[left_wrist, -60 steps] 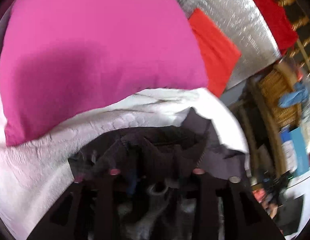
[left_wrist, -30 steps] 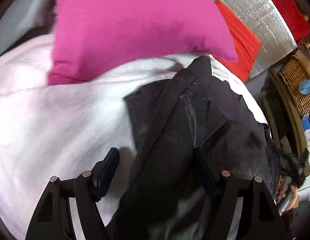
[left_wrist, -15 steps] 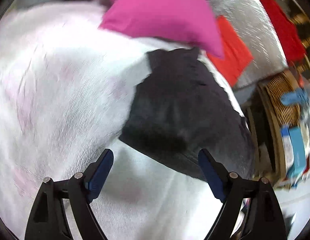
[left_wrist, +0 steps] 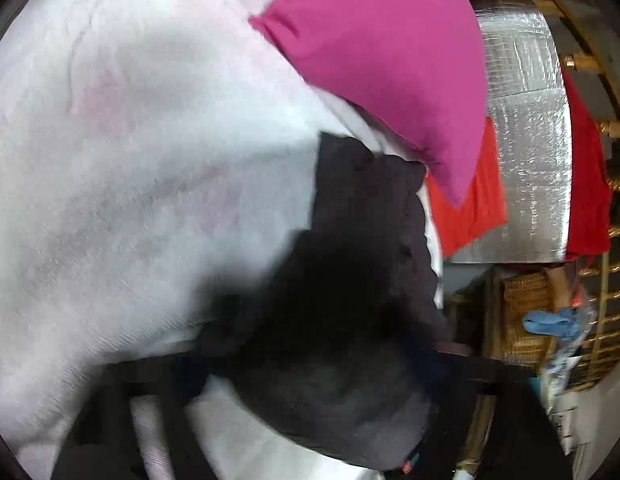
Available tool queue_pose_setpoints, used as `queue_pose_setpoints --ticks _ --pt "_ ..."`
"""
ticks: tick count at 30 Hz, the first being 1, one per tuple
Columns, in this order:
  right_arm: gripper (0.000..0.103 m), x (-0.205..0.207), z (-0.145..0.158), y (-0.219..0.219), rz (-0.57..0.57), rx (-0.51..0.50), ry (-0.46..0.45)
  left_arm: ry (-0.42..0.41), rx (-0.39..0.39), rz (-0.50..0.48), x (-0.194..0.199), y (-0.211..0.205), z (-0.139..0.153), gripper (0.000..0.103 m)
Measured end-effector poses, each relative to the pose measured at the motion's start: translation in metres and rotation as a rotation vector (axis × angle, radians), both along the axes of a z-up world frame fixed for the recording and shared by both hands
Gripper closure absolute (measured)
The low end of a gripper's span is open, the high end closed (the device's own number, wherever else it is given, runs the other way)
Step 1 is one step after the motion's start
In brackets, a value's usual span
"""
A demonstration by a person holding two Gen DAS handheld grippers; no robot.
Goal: Fold large clothes
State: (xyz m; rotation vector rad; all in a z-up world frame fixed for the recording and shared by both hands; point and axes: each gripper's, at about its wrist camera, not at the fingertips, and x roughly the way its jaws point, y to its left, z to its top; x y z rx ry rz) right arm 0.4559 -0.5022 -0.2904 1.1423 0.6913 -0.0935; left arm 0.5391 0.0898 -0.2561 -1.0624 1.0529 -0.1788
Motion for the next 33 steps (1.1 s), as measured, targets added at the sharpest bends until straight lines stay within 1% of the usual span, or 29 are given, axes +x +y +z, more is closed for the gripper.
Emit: queue_pose_setpoints --ticks 1,2,3,5,8,10,13,15,16,18,19,20,21,22,23,24,25,27,28,29,30,31,32,33 --pt "0.054 -0.001 0.003 0.003 -0.003 -0.011 -0.006 -0.006 0.010 -0.016 0.001 -0.001 0.000 0.057" --pt "0.059 -0.002 0.010 0.008 0.004 -0.047 -0.012 -0.024 0.008 -0.016 -0.002 -0.001 0.001 0.065" --pt "0.061 -0.004 0.017 0.014 0.010 -0.091 -0.016 -0.039 0.014 -0.018 -0.003 -0.001 0.004 0.067" --pt "0.066 -0.017 0.025 0.017 0.018 -0.137 -0.020 -0.073 0.056 -0.023 -0.011 -0.003 0.015 0.073" --pt "0.069 -0.033 0.037 0.018 0.029 -0.142 -0.024 -0.102 0.115 -0.052 -0.029 -0.005 0.030 0.075" --pt "0.069 -0.052 0.041 0.018 0.039 -0.134 -0.035 -0.114 0.135 -0.075 -0.050 -0.003 0.038 0.075" --pt "0.069 -0.081 0.043 0.023 0.070 -0.115 -0.040 -0.126 0.163 -0.100 -0.093 0.011 0.044 0.075" --pt "0.069 -0.106 0.040 0.029 0.100 -0.119 -0.047 -0.132 0.179 -0.105 -0.132 0.025 0.041 0.075" --pt "0.069 -0.120 0.033 0.031 0.112 -0.114 -0.041 -0.125 0.188 -0.107 -0.148 0.029 0.035 0.074" --pt "0.065 -0.137 0.014 0.034 0.141 -0.107 0.003 -0.086 0.199 -0.117 -0.165 0.038 0.018 0.066" --pt "0.057 -0.141 0.007 0.032 0.146 -0.098 0.023 -0.064 0.192 -0.112 -0.170 0.042 0.011 0.054" --pt "0.047 -0.145 0.001 0.029 0.142 -0.067 0.043 -0.030 0.188 -0.098 -0.174 0.048 0.006 0.046" --pt "0.047 -0.150 0.001 0.024 0.140 -0.027 0.049 -0.014 0.188 -0.093 -0.177 0.054 0.007 0.045" --pt "0.042 -0.152 0.005 0.021 0.148 -0.010 0.063 -0.016 0.193 -0.095 -0.180 0.058 0.011 0.045" --pt "0.039 -0.156 0.011 0.019 0.153 -0.021 0.072 -0.029 0.226 -0.105 -0.181 0.061 0.023 0.044" --pt "0.039 -0.160 0.024 0.015 0.172 -0.065 0.077 -0.045 0.261 -0.113 -0.181 0.063 0.032 0.043" --pt "0.039 -0.165 0.032 0.013 0.198 -0.102 0.088 -0.075 0.324 -0.123 -0.183 0.066 0.048 0.041" --pt "0.039 -0.173 0.051 0.009 0.244 -0.194 0.121 -0.146 0.392 -0.114 -0.184 0.071 0.074 0.036" --pt "0.038 -0.177 0.062 0.007 0.235 -0.262 0.131 -0.180 0.413 -0.102 -0.178 0.067 0.082 0.032" --pt "0.038 -0.179 0.076 0.005 0.213 -0.357 0.149 -0.201 0.429 -0.097 -0.173 0.070 0.088 0.029" --pt "0.037 -0.178 0.088 0.004 0.186 -0.439 0.166 -0.220 0.454 -0.093 -0.166 0.070 0.097 0.028" --pt "0.037 -0.174 0.096 0.005 0.167 -0.472 0.161 -0.223 0.463 -0.098 -0.159 0.069 0.100 0.028" --pt "0.035 -0.172 0.103 0.001 0.156 -0.476 0.137 -0.221 0.465 -0.116 -0.148 0.066 0.101 0.027" --pt "0.035 -0.166 0.107 0.000 0.157 -0.457 0.111 -0.212 0.465 -0.145 -0.135 0.061 0.099 0.027"
